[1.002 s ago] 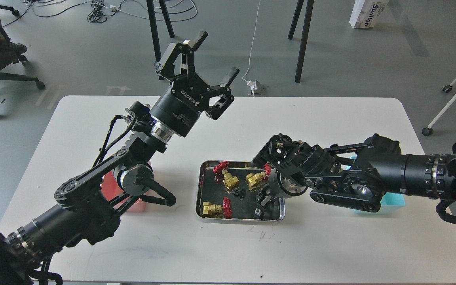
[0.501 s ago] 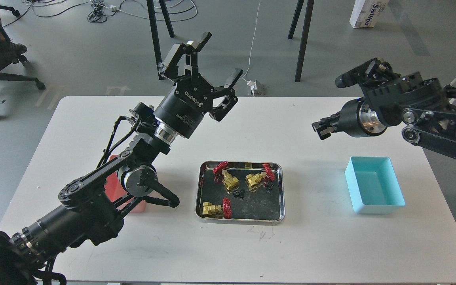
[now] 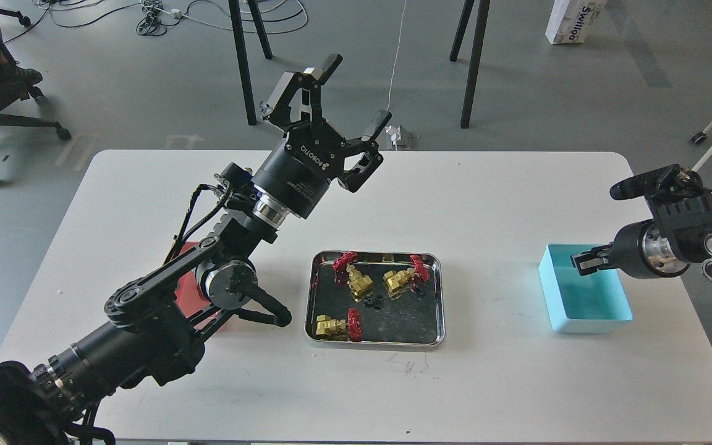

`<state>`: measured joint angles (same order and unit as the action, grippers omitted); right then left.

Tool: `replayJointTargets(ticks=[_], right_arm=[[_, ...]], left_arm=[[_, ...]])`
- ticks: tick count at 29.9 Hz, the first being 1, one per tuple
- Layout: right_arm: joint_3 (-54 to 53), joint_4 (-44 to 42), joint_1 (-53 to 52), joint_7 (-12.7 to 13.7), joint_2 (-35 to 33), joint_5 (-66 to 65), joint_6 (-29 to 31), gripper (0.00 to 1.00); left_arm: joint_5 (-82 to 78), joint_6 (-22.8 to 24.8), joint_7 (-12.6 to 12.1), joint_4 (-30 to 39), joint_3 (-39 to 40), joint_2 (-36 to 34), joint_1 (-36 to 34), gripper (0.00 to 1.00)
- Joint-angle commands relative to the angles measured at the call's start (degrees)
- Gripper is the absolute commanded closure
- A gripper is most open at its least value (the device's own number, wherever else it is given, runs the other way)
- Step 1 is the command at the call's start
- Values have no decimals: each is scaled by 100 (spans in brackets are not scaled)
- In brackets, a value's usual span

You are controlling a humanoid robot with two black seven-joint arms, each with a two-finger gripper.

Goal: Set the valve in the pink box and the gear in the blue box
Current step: 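Lift the gear and carry it with the right gripper to the blue box, then release the gear into the blue box and raise the right gripper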

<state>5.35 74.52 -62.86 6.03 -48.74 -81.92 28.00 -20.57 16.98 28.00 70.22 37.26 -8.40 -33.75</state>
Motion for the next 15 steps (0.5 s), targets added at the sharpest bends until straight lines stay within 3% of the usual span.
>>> replayJointTargets(ticks=[1, 3, 6, 8, 13, 15], right_arm=[[10, -16, 116, 20, 5, -25, 0, 89], [1, -51, 134, 12, 13, -34, 0, 85], [1, -113, 204, 21, 40, -34, 0, 71], [1, -113, 221, 21, 40, -25, 0, 54], [-52, -210, 283, 12, 49, 10, 0, 23], [-174, -227, 283, 12, 49, 62, 0, 1]], left_arm=[[0, -1, 0, 0, 0, 5, 0, 1], [0, -1, 0, 0, 0, 5, 0, 1], [0, -1, 0, -35, 0, 5, 0, 1], [0, -1, 0, -44, 0, 5, 0, 1], [0, -1, 0, -52, 0, 5, 0, 1], [0, -19, 0, -96, 0, 5, -17, 1]])
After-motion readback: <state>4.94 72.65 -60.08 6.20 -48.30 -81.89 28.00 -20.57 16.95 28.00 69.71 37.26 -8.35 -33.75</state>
